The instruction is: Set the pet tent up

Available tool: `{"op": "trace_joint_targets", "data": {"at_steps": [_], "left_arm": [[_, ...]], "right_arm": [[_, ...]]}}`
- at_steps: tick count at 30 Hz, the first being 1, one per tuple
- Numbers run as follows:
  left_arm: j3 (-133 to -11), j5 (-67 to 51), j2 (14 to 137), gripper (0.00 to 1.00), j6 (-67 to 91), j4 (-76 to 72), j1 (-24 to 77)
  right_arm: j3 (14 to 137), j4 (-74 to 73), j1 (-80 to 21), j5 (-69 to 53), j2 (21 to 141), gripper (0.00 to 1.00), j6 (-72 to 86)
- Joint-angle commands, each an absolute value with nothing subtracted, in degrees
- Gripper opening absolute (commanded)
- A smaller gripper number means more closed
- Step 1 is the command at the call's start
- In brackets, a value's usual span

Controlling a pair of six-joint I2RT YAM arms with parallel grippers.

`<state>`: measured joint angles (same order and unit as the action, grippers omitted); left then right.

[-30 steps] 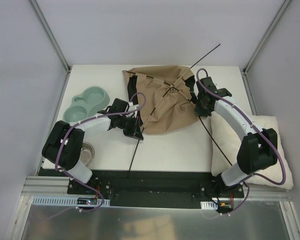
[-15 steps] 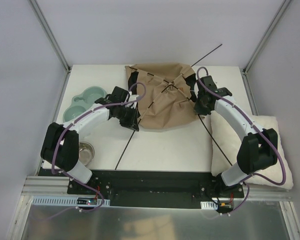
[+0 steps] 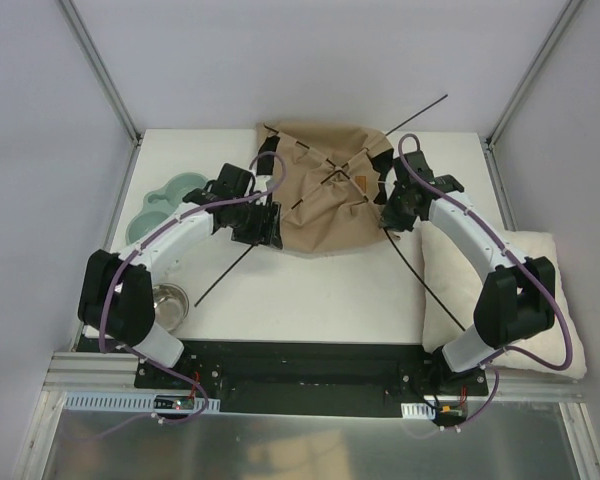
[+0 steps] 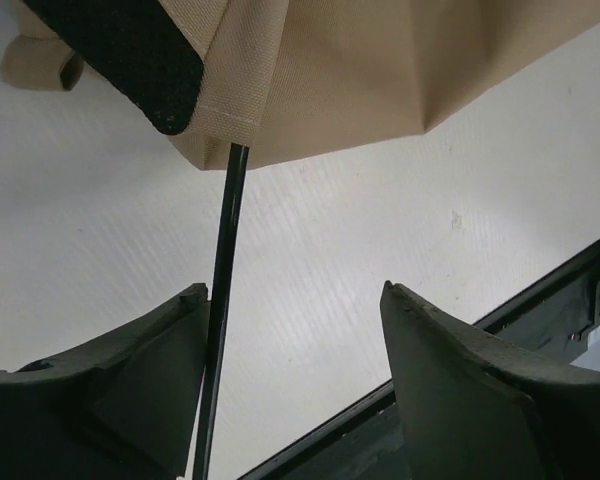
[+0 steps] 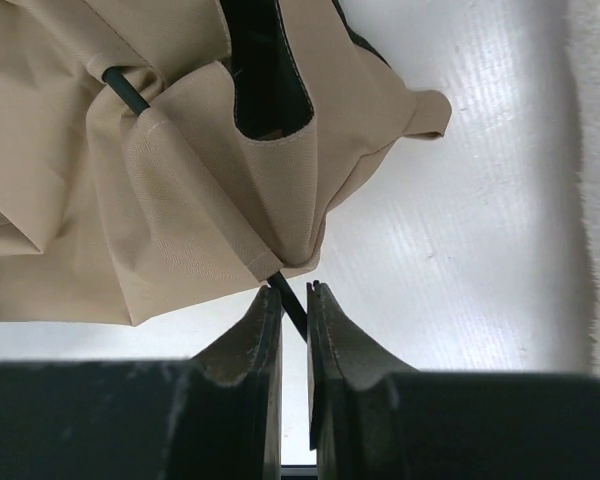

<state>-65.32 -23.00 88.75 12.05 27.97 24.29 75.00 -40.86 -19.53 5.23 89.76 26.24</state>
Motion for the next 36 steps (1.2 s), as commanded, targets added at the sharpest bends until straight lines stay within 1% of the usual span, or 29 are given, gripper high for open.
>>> {"op": "trace_joint_targets", "data": {"at_steps": [1, 4, 6, 8, 11, 15, 19, 20, 21, 23, 24, 25, 27, 28, 30, 34, 36], "left_arm": [[-70.48, -17.07, 82.98, 0.73, 15.02, 27.07, 23.73], [-72.42, -10.74, 81.22, 0.78, 16.61, 27.07, 23.55], [-73.65, -4.42, 80.42, 0.82, 18.45, 27.16, 23.47], [-74.53, 1.29, 79.98, 0.85, 20.38, 28.21, 23.29], [-74.09, 5.35, 79.19, 0.87, 21.27, 28.91, 23.12], [-72.86, 7.03, 77.0, 0.91, 21.45, 29.97, 22.94], [-73.21, 3.88, 75.24, 0.99, 21.88, 29.97, 22.94], [-73.47, 3.43, 74.97, 0.99, 22.23, 29.97, 22.94], [-73.74, 3.25, 74.8, 0.99, 22.67, 30.06, 22.94], [-74.26, 3.51, 74.71, 0.99, 23.38, 30.06, 22.94], [-74.62, 3.86, 74.62, 0.99, 23.47, 30.06, 22.85], [-75.05, 4.39, 74.71, 0.99, 23.64, 30.06, 22.85], [-76.02, 5.18, 75.06, 0.99, 23.64, 30.15, 22.85], [-76.72, 5.45, 75.06, 0.99, 23.82, 30.23, 22.85], [-77.95, 5.28, 75.32, 0.99, 24.43, 30.85, 22.85], [-78.66, 5.8, 76.46, 0.99, 23.56, 30.76, 22.85], [-79.19, 5.89, 76.99, 0.98, 23.81, 30.76, 22.85]], "right_arm": [[77.08, -36.3, -21.35, 1.32, 90.26, 0.0, 34.54], [76.91, -34.54, -22.23, 1.49, 90.0, 0.0, 33.05], [77.52, -34.45, -22.33, 2.19, 90.0, 0.0, 33.05], [78.66, -34.54, -22.67, 2.11, 90.35, 0.0, 33.66], [79.8, -34.19, -23.73, 2.11, 91.23, 0.0, 35.85], [80.16, -32.96, -25.13, 1.84, 92.55, 0.0, 36.65], [80.16, -33.92, -25.58, 2.37, 92.64, 0.0, 33.94], [80.16, -34.62, -25.58, 2.63, 92.29, 0.03, 32.97], [80.5, -35.67, -25.66, 3.42, 91.68, 0.14, 31.83], [81.47, -38.39, -25.23, 3.95, 90.62, 0.41, 29.19], [81.56, -39.45, -25.14, 3.87, 89.83, 0.53, 27.35], [81.65, -41.03, -24.7, 4.13, 88.87, 0.63, 25.59], [80.87, -43.58, -23.39, 2.74, 86.76, 0.76, 21.99], [80.25, -45.25, -22.6, 2.12, 85.53, 0.81, 20.15], [79.11, -49.38, -20.84, 0.62, 83.07, 0.85, 16.19], [73.93, -54.57, -20.39, 1.05, 77.36, 0.88, 8.8], [71.29, -55.98, -20.48, -3.23, 74.89, 0.88, 6.08]]}}
